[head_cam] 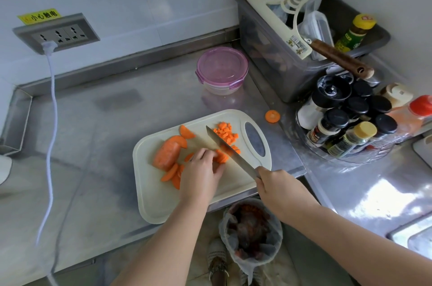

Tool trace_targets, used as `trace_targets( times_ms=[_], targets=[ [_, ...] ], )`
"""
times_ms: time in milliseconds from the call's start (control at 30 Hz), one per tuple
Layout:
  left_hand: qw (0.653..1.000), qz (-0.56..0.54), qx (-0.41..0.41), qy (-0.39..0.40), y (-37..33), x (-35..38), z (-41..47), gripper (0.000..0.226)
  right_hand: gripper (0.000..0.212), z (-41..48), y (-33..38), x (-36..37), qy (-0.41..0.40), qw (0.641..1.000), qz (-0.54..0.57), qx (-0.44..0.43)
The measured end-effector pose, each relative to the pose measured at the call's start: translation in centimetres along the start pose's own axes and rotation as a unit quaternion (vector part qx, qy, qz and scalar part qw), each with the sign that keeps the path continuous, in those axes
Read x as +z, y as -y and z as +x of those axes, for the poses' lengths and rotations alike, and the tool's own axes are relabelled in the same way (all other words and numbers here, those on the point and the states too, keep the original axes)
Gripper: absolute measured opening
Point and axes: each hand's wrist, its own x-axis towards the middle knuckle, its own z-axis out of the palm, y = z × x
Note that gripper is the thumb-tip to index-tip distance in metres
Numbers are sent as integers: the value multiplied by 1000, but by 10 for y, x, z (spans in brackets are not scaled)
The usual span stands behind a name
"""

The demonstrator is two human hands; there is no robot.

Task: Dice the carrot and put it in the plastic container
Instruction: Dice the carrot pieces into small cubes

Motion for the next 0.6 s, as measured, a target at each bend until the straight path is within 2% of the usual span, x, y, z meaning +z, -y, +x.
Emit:
trace_targets(
  times_ms=[200, 600],
  targets=[
    [1000, 9, -11, -19, 0, -12, -4, 23, 24, -7, 3, 5, 20, 1000, -21, -5],
    [998, 52, -25, 30, -2, -9, 2, 20, 27, -10, 4, 9, 25, 999, -39, -17]
  ],
)
